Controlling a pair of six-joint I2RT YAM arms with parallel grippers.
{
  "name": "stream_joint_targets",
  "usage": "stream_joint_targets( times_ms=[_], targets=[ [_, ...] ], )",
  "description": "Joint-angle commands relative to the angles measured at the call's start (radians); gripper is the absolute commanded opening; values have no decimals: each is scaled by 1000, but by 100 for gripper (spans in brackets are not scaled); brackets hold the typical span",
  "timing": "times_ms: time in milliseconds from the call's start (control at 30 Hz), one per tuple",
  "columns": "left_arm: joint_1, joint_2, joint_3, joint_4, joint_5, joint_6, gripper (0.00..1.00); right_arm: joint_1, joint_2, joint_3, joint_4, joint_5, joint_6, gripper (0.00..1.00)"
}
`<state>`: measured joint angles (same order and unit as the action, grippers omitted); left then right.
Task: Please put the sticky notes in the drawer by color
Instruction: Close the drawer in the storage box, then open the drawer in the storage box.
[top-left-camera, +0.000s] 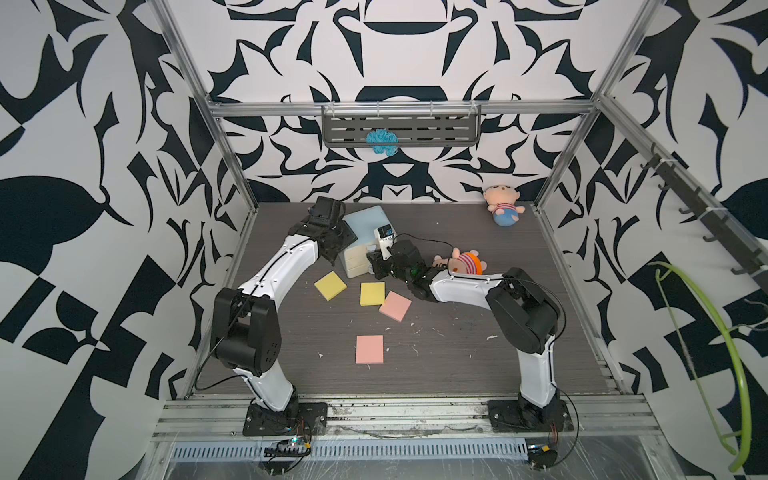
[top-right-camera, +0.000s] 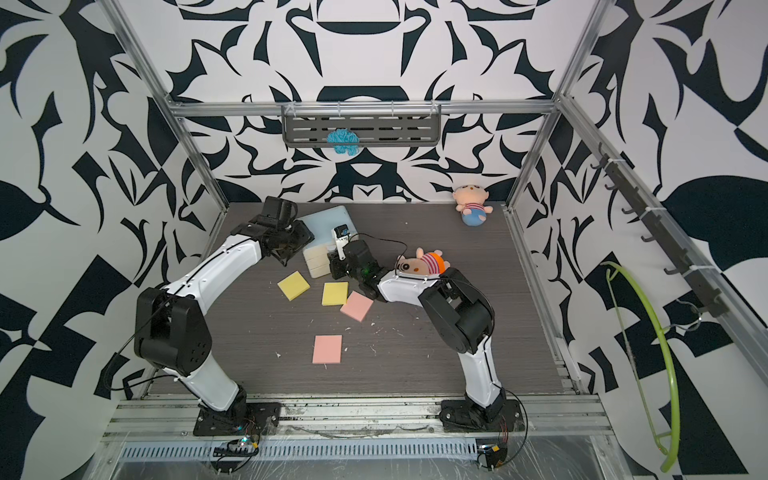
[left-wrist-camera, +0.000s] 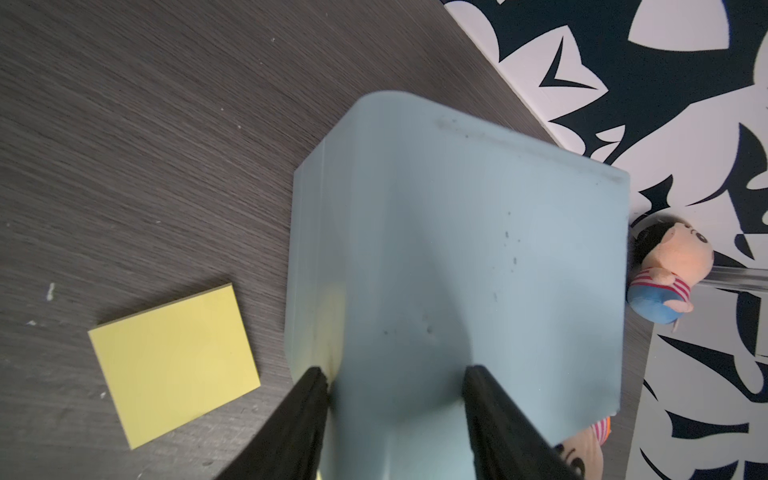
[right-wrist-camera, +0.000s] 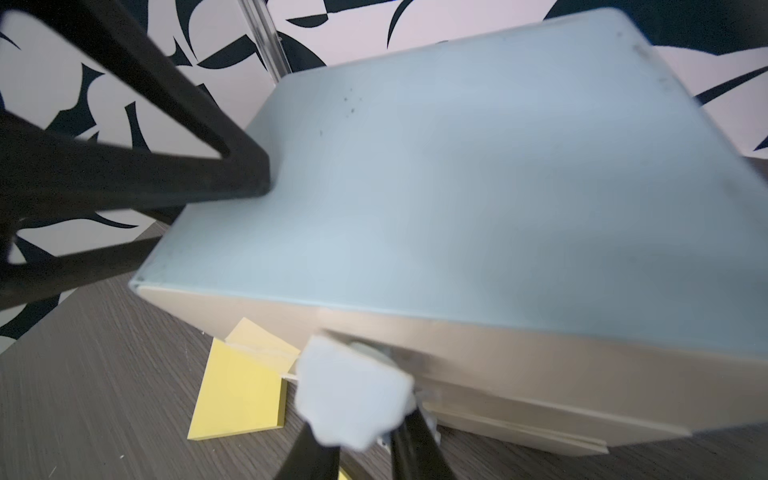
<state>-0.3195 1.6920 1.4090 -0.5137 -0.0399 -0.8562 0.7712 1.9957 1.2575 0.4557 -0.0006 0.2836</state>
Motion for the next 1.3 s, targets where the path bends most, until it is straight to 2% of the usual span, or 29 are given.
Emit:
stream_joint_targets(
  times_ms=[0,200,367,867,933,1133,1267],
  targets=[
    [0,31,-31,-80,15,22,58,-2,-97,-38,62,-20,-16,29],
    [-1,36,-30,-72,23,19,58,-24,-104,-149,119,-5,76,45],
    [-1,44,-21,-77,32,20,58,-32,-39,-113,157,-26,117,52],
    [-1,44,-34,-75,43,23,58,-39,90,11,167,-55,157,53],
    [-1,43,-36,-73,44,22,58,-39,95,18,171,-58,163,51],
    [-1,46,-37,-70,49,22,58,-39,100,30,175,-62,168,31],
    [-1,43,-39,-70,49,23,58,-39,88,12,175,-61,164,24]
  ],
)
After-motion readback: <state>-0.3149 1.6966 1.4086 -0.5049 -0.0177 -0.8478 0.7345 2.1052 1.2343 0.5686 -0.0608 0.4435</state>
